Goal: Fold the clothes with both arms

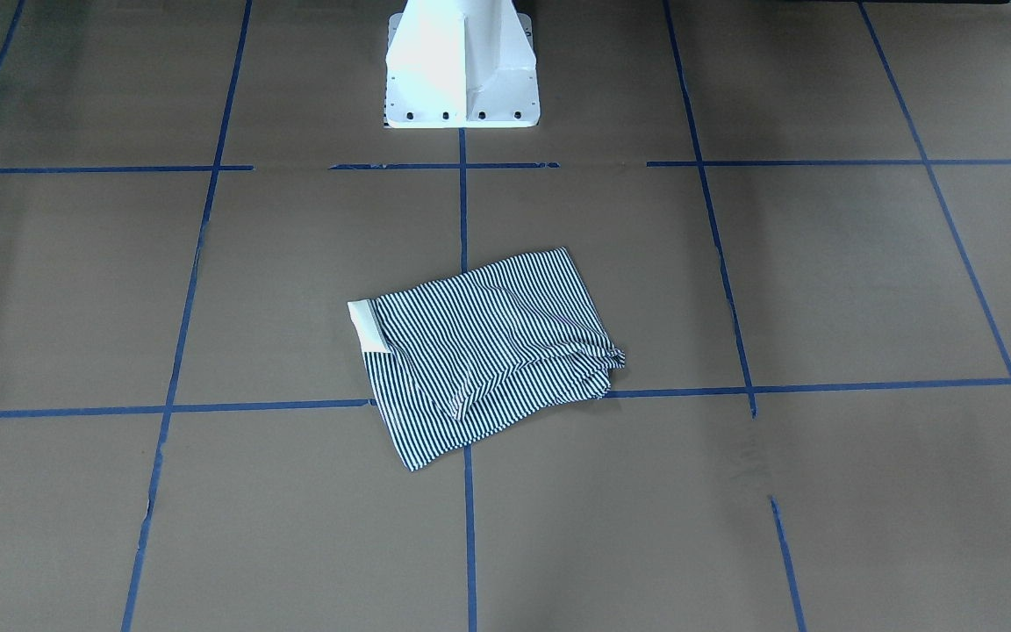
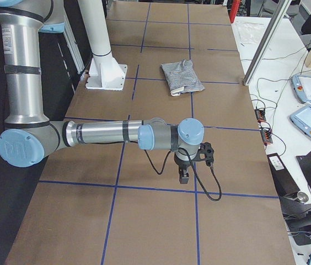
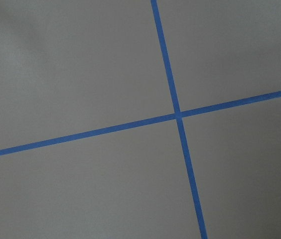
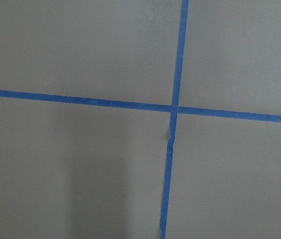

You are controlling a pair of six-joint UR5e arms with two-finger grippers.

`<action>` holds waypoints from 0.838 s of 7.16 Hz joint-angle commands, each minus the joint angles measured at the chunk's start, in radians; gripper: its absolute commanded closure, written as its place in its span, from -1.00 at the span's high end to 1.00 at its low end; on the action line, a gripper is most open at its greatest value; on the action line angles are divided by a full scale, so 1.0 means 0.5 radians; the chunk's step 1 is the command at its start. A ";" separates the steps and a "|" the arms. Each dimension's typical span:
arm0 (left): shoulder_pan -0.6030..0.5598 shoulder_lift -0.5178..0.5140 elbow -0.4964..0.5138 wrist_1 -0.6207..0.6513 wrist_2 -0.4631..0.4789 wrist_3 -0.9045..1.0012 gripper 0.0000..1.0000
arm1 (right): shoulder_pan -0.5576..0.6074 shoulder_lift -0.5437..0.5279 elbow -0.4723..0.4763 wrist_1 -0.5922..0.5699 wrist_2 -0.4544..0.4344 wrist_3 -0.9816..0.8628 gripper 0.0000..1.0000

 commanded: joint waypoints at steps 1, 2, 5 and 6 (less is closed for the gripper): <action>0.000 0.000 0.004 0.001 -0.005 -0.039 1.00 | 0.000 -0.003 -0.009 0.004 0.000 0.004 1.00; 0.000 0.000 -0.002 -0.002 -0.005 -0.137 1.00 | 0.000 -0.006 -0.009 0.004 0.000 0.004 1.00; 0.000 0.000 -0.002 -0.005 -0.005 -0.138 1.00 | 0.000 -0.009 -0.018 0.004 0.018 -0.006 1.00; 0.000 0.000 0.001 -0.008 -0.005 -0.135 1.00 | 0.000 -0.018 -0.018 0.004 0.043 -0.006 1.00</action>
